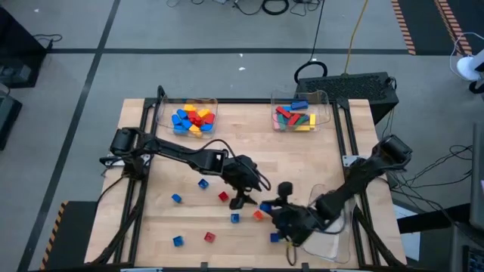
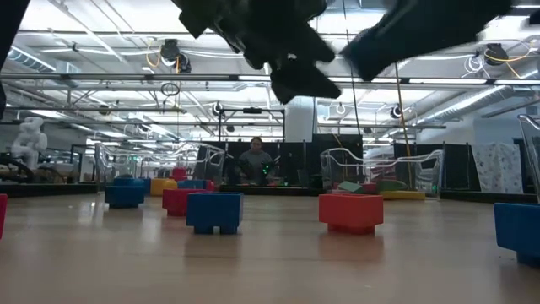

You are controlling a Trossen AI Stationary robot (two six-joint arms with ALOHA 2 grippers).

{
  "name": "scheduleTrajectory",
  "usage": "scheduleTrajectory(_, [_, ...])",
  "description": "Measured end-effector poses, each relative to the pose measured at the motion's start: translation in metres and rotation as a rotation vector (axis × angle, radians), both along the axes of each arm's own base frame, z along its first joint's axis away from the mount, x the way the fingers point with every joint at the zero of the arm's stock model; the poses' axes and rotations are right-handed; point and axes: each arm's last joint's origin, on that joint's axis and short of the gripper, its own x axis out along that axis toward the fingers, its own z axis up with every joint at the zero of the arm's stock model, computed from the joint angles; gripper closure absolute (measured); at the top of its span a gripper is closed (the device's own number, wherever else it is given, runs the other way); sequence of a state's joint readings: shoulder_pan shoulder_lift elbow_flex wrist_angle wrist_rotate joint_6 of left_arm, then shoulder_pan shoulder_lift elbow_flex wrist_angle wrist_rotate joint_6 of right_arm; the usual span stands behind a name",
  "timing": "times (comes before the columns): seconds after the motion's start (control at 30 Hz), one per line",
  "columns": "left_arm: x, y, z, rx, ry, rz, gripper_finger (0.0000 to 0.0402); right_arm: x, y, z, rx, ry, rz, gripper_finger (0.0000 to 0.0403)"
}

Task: Sort blocks by size
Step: Put the 4 stud blue game piece into the bottom transparent bin

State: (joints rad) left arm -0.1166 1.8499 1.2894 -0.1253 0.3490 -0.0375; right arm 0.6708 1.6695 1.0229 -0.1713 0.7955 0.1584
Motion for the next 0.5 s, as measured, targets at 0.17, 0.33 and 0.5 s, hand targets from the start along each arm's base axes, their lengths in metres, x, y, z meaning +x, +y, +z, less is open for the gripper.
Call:
scheduleTrajectory(0.17, [-0.009,0.003,0.009,0.08,-0.001,0.033,0.0142,-0.033,0.012,0.017,0.027,-0.079,-0.084,0.0329])
scheduleTrajectory(0.33, [-0.018,0.002,0.006,0.062,0.011,0.004,0.0153,-0.07,0.023,0.025,0.012,-0.158,-0.14,0.0329])
scheduleTrajectory(0.5, [-0.023,-0.003,-0.002,0.031,0.064,0.022,0.0167,-0.098,0.032,0.021,0.087,-0.13,-0.138,0.0329])
